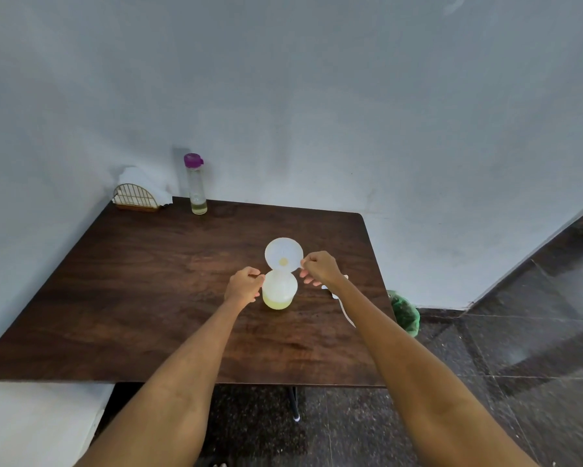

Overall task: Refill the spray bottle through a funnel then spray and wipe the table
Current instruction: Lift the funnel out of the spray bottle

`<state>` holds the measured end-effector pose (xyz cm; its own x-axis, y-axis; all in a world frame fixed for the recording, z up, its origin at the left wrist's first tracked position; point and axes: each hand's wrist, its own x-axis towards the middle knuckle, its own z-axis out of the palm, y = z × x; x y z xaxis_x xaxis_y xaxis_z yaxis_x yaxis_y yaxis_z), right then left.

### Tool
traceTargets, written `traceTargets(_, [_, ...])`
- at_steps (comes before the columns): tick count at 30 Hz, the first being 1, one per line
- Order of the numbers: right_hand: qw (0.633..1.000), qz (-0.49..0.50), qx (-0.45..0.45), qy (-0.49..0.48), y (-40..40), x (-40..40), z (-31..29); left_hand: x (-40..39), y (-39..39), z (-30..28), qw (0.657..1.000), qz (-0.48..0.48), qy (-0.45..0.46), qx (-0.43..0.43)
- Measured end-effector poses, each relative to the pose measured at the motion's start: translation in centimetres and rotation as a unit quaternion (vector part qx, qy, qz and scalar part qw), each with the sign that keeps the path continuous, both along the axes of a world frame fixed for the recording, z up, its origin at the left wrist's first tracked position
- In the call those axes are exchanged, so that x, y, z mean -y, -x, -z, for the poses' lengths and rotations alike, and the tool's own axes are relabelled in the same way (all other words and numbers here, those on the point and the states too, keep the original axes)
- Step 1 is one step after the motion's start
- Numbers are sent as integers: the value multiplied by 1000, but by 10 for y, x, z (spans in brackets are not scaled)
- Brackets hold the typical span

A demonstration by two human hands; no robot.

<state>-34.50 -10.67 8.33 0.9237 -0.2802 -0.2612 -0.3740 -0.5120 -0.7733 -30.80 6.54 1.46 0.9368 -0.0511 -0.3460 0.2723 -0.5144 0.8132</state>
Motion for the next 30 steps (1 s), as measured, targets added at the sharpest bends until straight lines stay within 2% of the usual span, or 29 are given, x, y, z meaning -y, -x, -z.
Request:
traceTargets(3, [999, 7, 28, -30, 1, 0, 1, 3, 2, 3, 998, 53, 3, -23])
traceTargets(6, [997, 1, 61, -49, 3, 1, -1, 6, 3, 4, 992, 114, -51, -18])
traceTargets(8, [995, -4, 81, -54, 2, 6, -3, 10, 3, 8, 987, 139, -82, -12])
traceTargets(12, [993, -36, 106, -38, -10, 12, -14, 20, 4, 13, 981, 172, -86, -21])
traceTargets(17, [988, -46, 148, 26, -44, 2, -23, 14, -7, 17, 984, 152, -87, -22])
traceTargets(20, [986, -75, 138, 62, -70, -14, -16, -8, -29, 15, 989, 119, -73, -41])
traceTargets(24, [977, -124, 118, 125, -116, -39, -4, -45, -77, 16, 989, 86, -121, -28])
traceTargets(30, [944, -167, 80, 273, -202, -69, 21, -86, -166, 29, 978, 86, -191, -11])
